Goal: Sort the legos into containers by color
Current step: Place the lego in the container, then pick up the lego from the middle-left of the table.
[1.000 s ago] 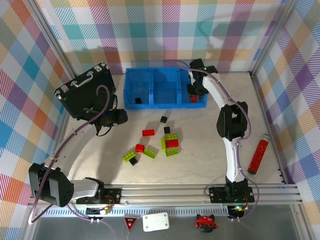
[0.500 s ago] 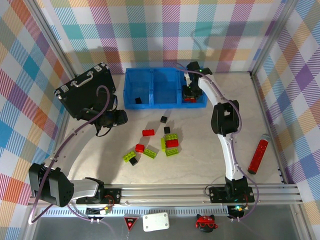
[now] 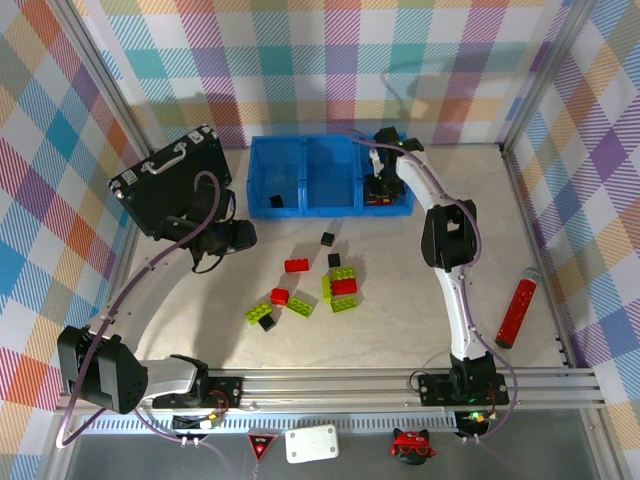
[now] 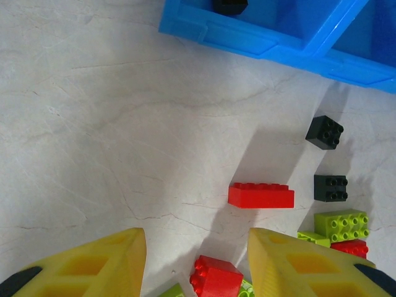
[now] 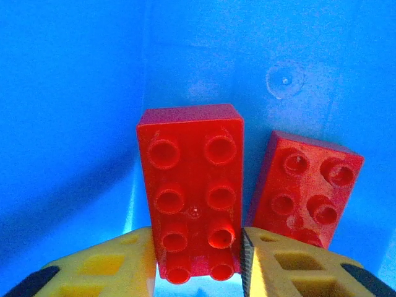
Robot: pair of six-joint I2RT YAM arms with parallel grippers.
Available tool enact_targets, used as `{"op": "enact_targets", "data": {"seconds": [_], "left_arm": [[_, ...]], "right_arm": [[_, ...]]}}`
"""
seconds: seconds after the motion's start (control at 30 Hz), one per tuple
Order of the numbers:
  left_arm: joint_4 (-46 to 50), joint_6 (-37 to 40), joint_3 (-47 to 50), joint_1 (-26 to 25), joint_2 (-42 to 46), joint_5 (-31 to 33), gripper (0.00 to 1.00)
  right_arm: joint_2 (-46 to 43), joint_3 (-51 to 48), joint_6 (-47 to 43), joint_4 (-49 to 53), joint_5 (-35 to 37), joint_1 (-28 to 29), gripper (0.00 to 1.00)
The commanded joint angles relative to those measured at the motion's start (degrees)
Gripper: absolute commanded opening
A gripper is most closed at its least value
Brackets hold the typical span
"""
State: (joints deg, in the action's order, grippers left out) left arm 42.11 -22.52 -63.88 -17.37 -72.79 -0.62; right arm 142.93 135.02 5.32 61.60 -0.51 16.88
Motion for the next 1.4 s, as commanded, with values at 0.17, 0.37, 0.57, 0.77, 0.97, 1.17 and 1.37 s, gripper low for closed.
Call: {"op": "enact_targets", "data": {"seconds": [0.17,0.37,0.57,0.77,0.97,1.17,1.37], "left_arm": [[1.0,-0.8,0.7,-1.6,-1.8,-0.8,0.47],[1.6,-1.0,0.4,-2.7,-2.4,-0.3,0.47],[3.0,-3.0,1.8,-5.0,-1.2,1.7,0.47],[4.5,-6.6,5.9,-8.1,0.6,5.1,0.47],[6.1,-11.3,11.3,-11.2,3.6,7.3,0.46],[6.7,-15.1,15.7,-13.6,6.5,8.5,0.46],[5.9,-18.5,18.9,-16.4,7.1,8.7,0.47]], "right_arm": [[-9.3,0.7,-0.9,3.6,-0.1,0.2,0.44],[-14.2,-1.8,-0.7,4.6,-0.1,0.2,0.44],[-22.7,-12.6,1.1,1.0,-1.8,0.3,0.45],[-30.5,-24.2,3.0,-2.9,-3.4,0.8,0.44],[-36.3,-33.6,4.1,-5.7,-3.6,1.3,0.45],[-39.9,-40.9,4.9,-7.6,-4.1,1.3,0.45],[-41.6,-44.3,5.4,-8.8,-4.6,1.5,0.44]]}}
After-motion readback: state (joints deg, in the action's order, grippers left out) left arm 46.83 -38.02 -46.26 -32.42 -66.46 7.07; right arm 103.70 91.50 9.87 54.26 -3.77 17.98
